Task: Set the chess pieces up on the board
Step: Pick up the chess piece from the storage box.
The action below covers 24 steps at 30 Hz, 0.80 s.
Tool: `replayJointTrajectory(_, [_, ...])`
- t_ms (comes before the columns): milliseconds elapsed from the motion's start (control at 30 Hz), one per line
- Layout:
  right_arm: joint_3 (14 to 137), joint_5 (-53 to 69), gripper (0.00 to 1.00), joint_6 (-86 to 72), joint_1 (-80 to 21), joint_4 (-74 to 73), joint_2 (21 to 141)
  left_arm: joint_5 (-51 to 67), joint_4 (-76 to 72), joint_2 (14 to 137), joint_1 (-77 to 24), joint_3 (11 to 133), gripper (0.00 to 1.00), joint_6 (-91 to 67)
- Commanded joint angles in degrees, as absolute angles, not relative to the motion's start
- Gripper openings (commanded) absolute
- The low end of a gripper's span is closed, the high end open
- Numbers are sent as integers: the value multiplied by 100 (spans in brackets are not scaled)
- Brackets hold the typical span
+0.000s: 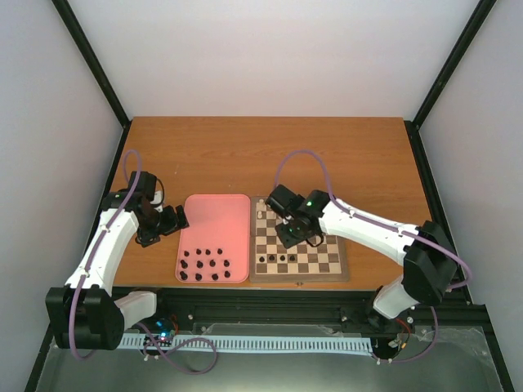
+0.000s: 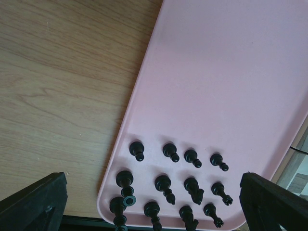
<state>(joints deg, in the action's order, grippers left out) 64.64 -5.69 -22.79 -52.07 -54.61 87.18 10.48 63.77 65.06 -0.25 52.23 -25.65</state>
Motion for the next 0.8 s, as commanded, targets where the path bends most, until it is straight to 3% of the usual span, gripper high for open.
replayJointTrajectory(0, [7172, -788, 43, -1958, -5232, -5622, 9045, 1033, 6258, 6452, 13, 5355, 100, -2536])
replayJointTrajectory(467, [9356, 339, 43, -1499, -6095, -5208, 11031, 626, 6596, 6783, 106, 6467, 100, -2419])
replayJointTrajectory(767, [9830, 875, 43, -1260, -6293, -5094, 11885, 558, 6873, 6622, 141, 7230, 100, -2568])
